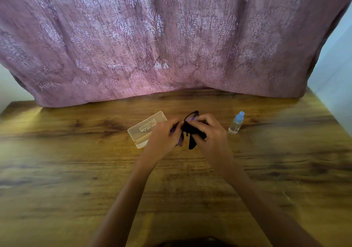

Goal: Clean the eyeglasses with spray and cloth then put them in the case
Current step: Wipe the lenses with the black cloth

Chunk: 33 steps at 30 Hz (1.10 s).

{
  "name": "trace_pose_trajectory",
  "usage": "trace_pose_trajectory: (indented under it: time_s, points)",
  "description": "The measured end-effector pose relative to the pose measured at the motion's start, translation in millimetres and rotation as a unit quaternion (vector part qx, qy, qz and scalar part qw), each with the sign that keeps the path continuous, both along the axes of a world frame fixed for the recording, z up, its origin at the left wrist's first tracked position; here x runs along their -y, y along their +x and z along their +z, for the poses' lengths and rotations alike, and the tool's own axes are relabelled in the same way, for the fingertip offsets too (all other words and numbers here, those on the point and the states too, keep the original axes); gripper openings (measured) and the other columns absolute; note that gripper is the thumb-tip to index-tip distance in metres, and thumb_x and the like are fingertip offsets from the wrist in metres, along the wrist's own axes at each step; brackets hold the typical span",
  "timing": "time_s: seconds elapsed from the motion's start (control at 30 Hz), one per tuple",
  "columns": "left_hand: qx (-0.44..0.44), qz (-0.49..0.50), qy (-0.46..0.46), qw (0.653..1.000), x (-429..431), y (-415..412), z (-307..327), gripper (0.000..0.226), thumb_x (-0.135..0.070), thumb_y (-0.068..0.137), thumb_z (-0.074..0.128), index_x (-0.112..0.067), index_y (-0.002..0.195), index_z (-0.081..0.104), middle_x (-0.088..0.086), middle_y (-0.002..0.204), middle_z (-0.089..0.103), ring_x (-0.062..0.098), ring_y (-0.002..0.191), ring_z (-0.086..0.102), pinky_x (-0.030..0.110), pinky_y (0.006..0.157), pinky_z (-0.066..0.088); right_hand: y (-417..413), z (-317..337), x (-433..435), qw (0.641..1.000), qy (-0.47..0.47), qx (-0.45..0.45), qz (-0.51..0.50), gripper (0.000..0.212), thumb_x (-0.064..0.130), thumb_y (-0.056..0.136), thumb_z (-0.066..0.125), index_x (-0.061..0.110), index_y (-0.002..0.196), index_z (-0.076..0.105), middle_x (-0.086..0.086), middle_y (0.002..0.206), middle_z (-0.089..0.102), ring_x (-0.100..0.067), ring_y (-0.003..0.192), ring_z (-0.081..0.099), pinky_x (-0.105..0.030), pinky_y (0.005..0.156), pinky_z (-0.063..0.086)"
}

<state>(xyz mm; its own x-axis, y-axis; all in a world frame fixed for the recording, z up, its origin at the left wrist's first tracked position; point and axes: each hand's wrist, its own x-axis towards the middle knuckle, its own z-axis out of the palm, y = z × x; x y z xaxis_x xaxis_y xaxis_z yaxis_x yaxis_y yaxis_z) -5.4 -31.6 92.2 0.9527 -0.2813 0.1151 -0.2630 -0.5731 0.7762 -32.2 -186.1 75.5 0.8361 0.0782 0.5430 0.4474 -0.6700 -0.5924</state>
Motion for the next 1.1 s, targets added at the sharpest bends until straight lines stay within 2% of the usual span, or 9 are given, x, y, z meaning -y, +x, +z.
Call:
trace_pose_trajectory:
  time_s: [0.03,0.1,0.2,0.3,0.43,0.67,0.8,0.97,1.1]
  points:
    - [0.007,-0.003,0.002,1.000,0.5,-0.9,0.9,0.024,-0.014,0.099,0.045,-0.008,0.081,0.060,-0.002,0.056,0.062,0.012,0.054,0.062,0.023,0.058,0.047,1.2,0.6,-0.6,1.000,0.004,-0.002,-0.001,0.032,-0.007,0.077,0.073,0.004,0.107,0.073,-0.009,0.101,0.063,-0.014,0.091,0.060,-0.014,0.082,0.047]
    - [0.026,-0.001,0.008,1.000,0.9,-0.7,1.4,0.023,-0.013,0.098,0.047,-0.009,0.080,0.060,-0.002,0.058,0.062,0.016,0.056,0.062,0.031,0.060,0.050,3.4,1.7,-1.0,1.000,0.012,-0.002,-0.006,0.031,-0.007,0.079,0.072,0.004,0.108,0.072,-0.008,0.102,0.062,-0.010,0.092,0.058,-0.008,0.084,0.043]
    - [0.054,0.004,0.015,0.998,1.5,-1.4,1.3,0.023,-0.015,0.098,0.048,-0.005,0.084,0.062,0.004,0.062,0.065,0.019,0.058,0.063,0.040,0.063,0.051,9.0,3.2,1.3,1.000,0.023,0.009,-0.012,0.028,-0.005,0.082,0.070,0.001,0.109,0.071,-0.010,0.100,0.061,-0.013,0.089,0.059,-0.013,0.081,0.046]
    - [0.064,0.009,0.016,0.998,1.4,-3.9,0.6,0.024,-0.018,0.098,0.048,-0.005,0.085,0.063,0.003,0.062,0.065,0.017,0.059,0.062,0.040,0.065,0.050,14.9,4.3,5.1,0.999,0.028,0.000,-0.033,0.028,-0.004,0.083,0.069,0.001,0.110,0.071,-0.010,0.098,0.061,-0.019,0.085,0.060,-0.024,0.073,0.051]
    - [0.047,0.018,0.015,0.999,1.1,-5.1,2.3,0.024,-0.022,0.099,0.047,-0.008,0.086,0.062,0.000,0.060,0.066,0.010,0.058,0.062,0.036,0.067,0.050,19.8,3.7,9.3,0.999,0.023,-0.003,-0.038,0.029,-0.005,0.083,0.068,0.001,0.110,0.070,-0.009,0.097,0.060,-0.018,0.083,0.058,-0.020,0.070,0.047]
    - [0.045,0.046,-0.019,0.998,1.4,-6.8,4.1,0.028,-0.021,0.099,0.047,-0.002,0.084,0.059,0.014,0.063,0.064,0.028,0.063,0.059,0.050,0.069,0.046,16.0,-0.1,11.3,0.999,0.021,-0.002,-0.033,0.028,-0.005,0.083,0.068,0.001,0.110,0.070,-0.009,0.096,0.058,-0.017,0.080,0.057,-0.023,0.068,0.049]
    - [0.049,0.051,-0.020,0.997,1.3,-5.7,3.7,0.028,-0.021,0.099,0.047,-0.004,0.081,0.059,0.012,0.063,0.064,0.025,0.061,0.058,0.048,0.066,0.047,11.9,-0.3,11.1,0.999,0.020,-0.008,-0.031,0.026,-0.005,0.082,0.070,0.000,0.108,0.071,-0.009,0.095,0.058,-0.018,0.079,0.057,-0.023,0.069,0.049]
    - [0.045,0.051,-0.031,0.997,-1.1,-3.5,1.6,0.028,-0.021,0.100,0.047,-0.008,0.076,0.056,0.000,0.056,0.062,0.011,0.055,0.059,0.033,0.062,0.050,3.9,0.8,5.9,1.000,0.009,-0.002,-0.025,0.028,-0.007,0.079,0.072,-0.001,0.106,0.071,-0.012,0.095,0.060,-0.021,0.082,0.060,-0.029,0.071,0.052]
    - [0.036,0.053,-0.040,0.997,-1.4,-1.5,-0.1,0.027,-0.019,0.099,0.047,-0.008,0.076,0.056,0.003,0.056,0.063,0.017,0.055,0.062,0.039,0.063,0.051,-2.9,-0.2,-2.1,1.000,-0.006,0.015,-0.006,0.032,-0.009,0.074,0.075,-0.002,0.105,0.071,-0.014,0.096,0.062,-0.022,0.084,0.062,-0.030,0.073,0.054]
